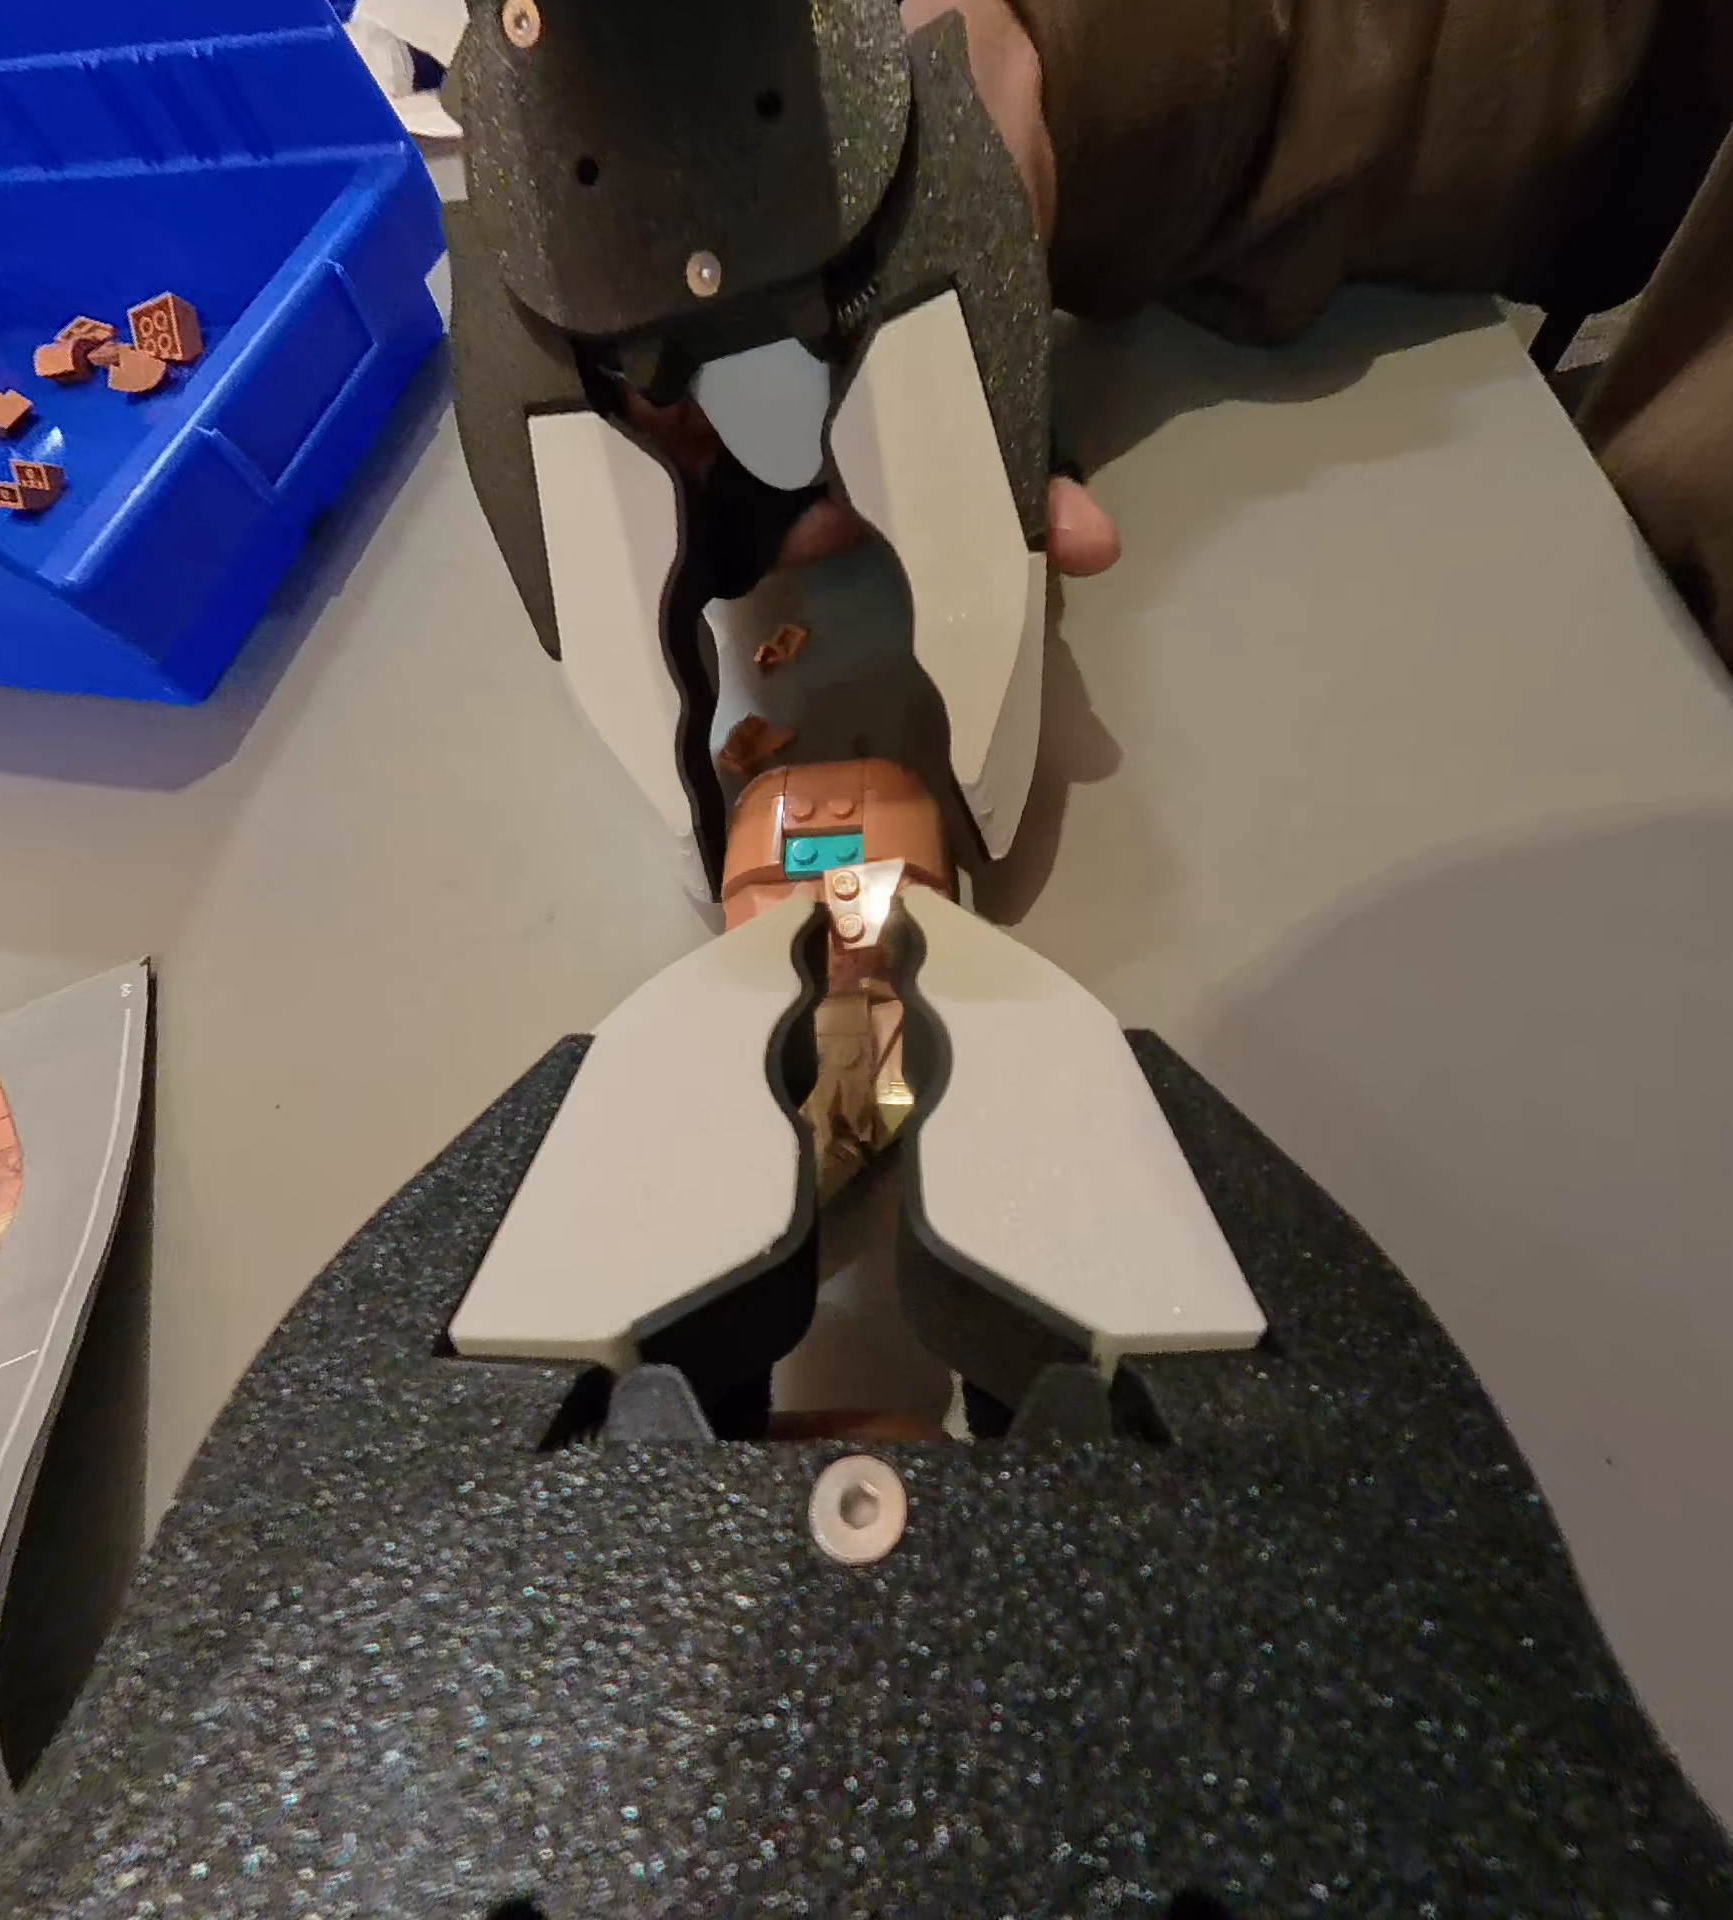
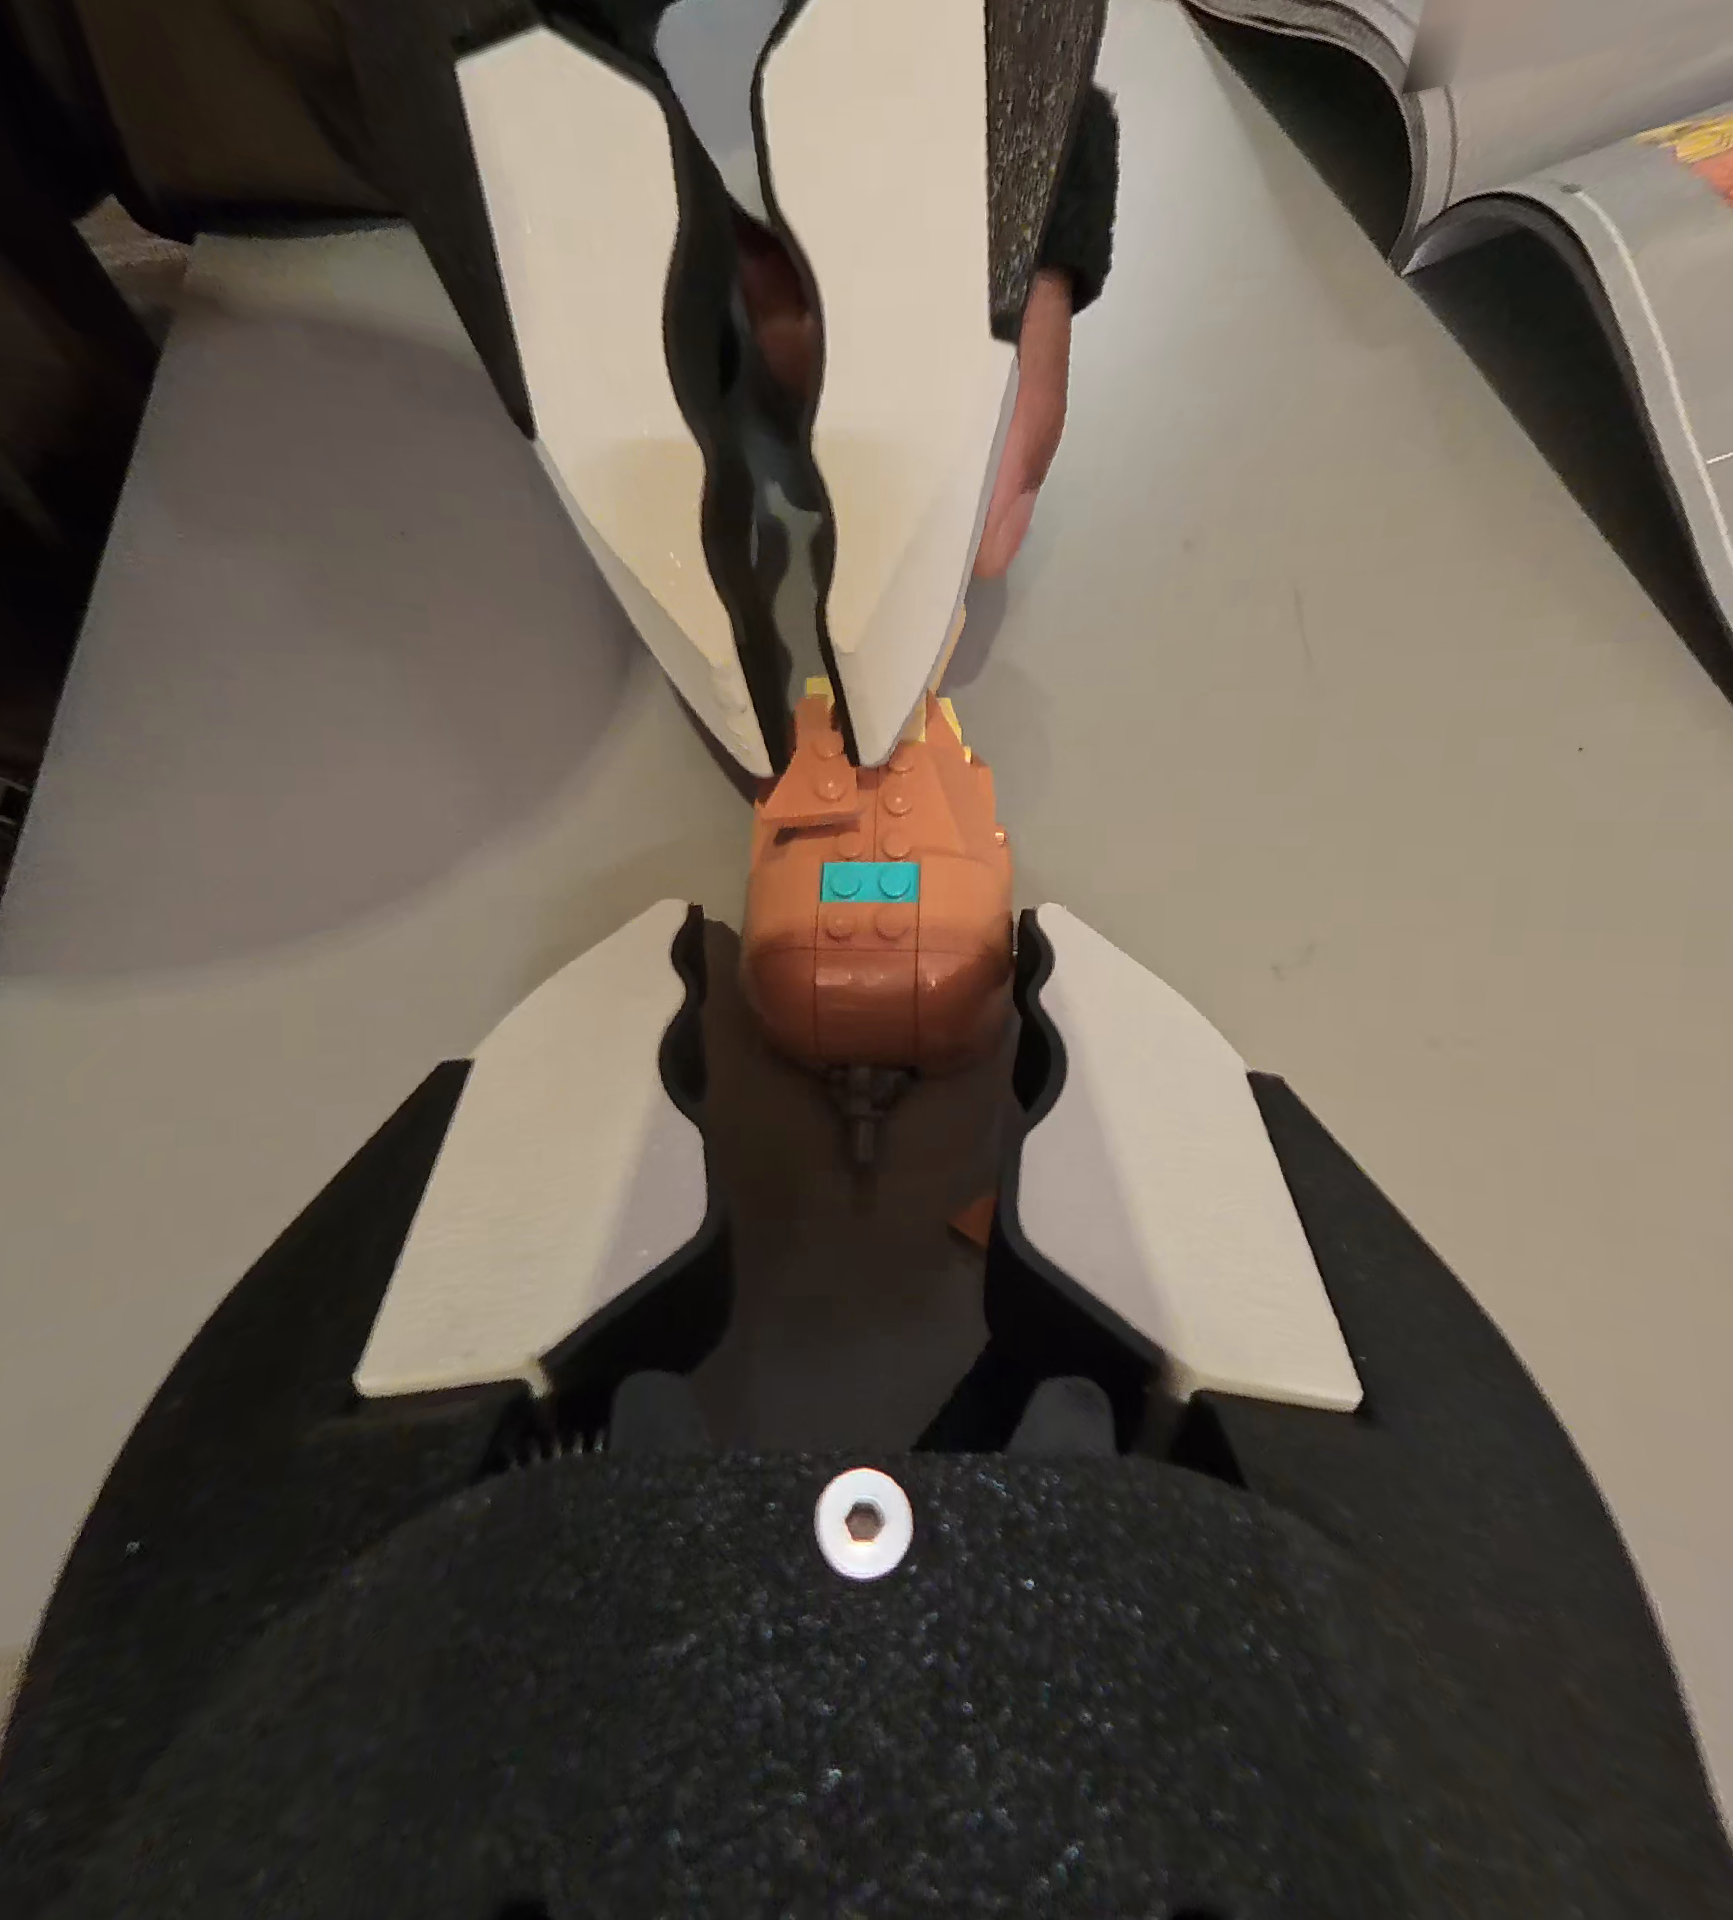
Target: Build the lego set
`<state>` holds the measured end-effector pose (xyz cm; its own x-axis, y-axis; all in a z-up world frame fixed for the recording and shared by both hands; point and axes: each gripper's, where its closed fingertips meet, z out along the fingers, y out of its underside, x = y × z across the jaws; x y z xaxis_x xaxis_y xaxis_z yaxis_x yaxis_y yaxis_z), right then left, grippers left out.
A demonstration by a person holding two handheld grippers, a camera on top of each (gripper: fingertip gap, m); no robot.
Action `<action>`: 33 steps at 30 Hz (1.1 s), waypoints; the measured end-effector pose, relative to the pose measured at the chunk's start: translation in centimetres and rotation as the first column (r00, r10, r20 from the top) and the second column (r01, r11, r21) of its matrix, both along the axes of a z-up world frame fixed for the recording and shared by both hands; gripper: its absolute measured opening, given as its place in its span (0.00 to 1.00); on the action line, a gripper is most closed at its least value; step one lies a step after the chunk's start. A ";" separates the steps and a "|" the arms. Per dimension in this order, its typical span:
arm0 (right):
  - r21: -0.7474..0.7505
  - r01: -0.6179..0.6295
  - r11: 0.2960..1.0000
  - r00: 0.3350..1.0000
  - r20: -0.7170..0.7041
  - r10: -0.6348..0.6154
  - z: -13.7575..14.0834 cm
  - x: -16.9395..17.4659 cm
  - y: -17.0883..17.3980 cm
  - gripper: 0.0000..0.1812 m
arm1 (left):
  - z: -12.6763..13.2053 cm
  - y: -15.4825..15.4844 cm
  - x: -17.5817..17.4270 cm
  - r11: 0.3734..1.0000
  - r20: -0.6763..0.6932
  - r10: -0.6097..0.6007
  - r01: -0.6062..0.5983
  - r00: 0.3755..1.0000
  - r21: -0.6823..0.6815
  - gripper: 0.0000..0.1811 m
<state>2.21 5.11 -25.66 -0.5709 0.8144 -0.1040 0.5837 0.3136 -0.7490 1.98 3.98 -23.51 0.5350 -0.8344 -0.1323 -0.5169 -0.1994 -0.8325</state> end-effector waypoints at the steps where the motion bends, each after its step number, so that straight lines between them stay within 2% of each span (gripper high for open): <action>1: -0.001 0.001 1.000 1.000 0.001 -0.001 0.0 0.0 0.0 0.32 | -0.1 0.0 0.0 1.000 -0.011 0.001 -0.001 1.000 -0.002 0.06; 12: 0.009 -0.003 1.000 1.000 0.001 0.003 -0.1 -0.1 -0.1 0.31 | -0.6 0.1 0.1 1.000 -0.088 -0.006 0.007 0.996 0.006 0.06; 33: 0.003 -0.012 1.000 1.000 0.003 0.012 -0.1 0.0 -0.2 0.31 | -0.5 0.1 0.2 1.000 -0.059 -0.022 0.023 0.998 0.011 0.07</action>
<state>2.23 4.93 -25.72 -0.5803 0.8078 -0.1030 0.5819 0.3228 -0.7464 2.22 4.06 -24.02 0.5070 -0.8445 -0.1727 -0.5696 -0.1778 -0.8025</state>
